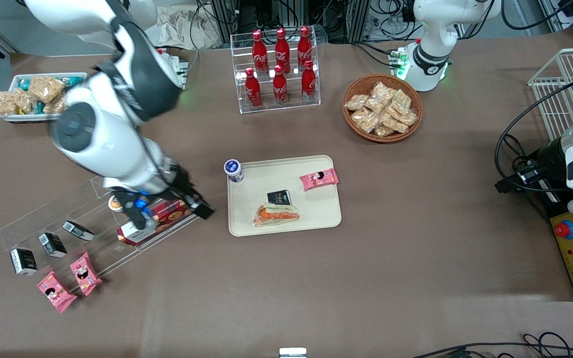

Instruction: Place sandwich on tray

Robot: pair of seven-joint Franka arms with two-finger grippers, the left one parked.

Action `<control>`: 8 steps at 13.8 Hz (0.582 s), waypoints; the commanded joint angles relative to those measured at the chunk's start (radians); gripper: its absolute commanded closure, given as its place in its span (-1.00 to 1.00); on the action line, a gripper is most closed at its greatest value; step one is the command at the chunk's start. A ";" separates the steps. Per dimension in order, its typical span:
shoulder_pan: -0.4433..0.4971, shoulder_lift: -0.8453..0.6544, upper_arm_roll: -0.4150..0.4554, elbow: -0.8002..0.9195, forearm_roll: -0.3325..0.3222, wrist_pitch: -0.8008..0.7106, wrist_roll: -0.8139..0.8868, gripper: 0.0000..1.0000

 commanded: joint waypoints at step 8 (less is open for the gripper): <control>-0.214 -0.297 0.003 -0.275 -0.146 -0.003 -0.718 -0.93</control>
